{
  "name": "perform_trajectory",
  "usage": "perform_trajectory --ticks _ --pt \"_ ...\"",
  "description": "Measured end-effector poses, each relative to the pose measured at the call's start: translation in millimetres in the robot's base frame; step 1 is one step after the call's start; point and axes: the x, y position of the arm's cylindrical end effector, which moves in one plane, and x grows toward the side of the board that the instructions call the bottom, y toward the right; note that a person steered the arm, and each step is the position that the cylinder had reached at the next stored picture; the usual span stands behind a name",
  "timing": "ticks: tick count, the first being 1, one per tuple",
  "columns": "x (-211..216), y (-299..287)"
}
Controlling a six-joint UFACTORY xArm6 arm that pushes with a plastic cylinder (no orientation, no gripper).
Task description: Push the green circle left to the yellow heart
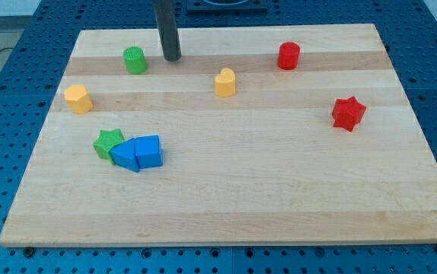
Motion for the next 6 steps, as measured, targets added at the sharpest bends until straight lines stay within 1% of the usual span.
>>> perform_trajectory --ticks 1,2,3,4,5,6 --pt "-40 -29" --pt "-24 -115" --pt "27 -124" --pt "35 -89" --pt "14 -116" --pt "-17 -142"
